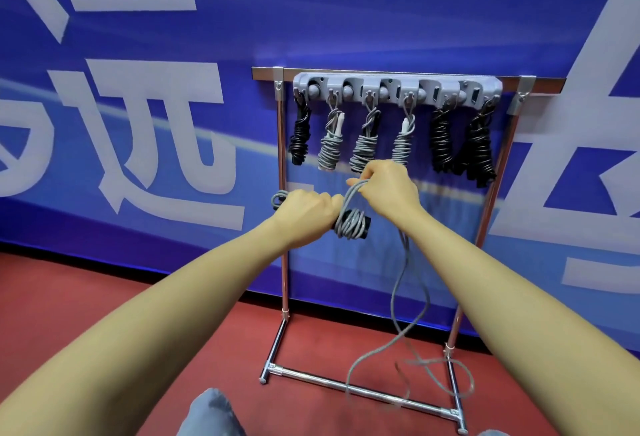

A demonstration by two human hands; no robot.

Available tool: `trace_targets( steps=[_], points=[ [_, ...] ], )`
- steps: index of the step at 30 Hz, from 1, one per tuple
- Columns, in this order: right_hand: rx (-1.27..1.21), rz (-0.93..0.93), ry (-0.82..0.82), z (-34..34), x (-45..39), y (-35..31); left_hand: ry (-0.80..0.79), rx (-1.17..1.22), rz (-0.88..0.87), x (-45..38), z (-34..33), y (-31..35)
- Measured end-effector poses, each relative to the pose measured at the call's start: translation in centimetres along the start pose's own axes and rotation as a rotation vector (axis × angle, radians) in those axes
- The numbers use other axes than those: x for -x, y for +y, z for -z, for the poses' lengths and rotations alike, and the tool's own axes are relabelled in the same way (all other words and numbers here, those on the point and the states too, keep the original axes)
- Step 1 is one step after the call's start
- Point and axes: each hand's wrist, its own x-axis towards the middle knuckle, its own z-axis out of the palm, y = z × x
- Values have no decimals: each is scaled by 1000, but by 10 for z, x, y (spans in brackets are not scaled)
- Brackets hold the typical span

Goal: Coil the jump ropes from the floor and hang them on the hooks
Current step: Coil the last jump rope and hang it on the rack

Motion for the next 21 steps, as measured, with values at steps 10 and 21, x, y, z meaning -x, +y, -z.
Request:
trace_targets(
  steps=[10,21],
  points=[
    [-172,-38,-47,-1,4,11,394,217,55,1,23,7],
    [-54,37,-158,-9,15,5,112,750,782,-35,40,13]
  ],
)
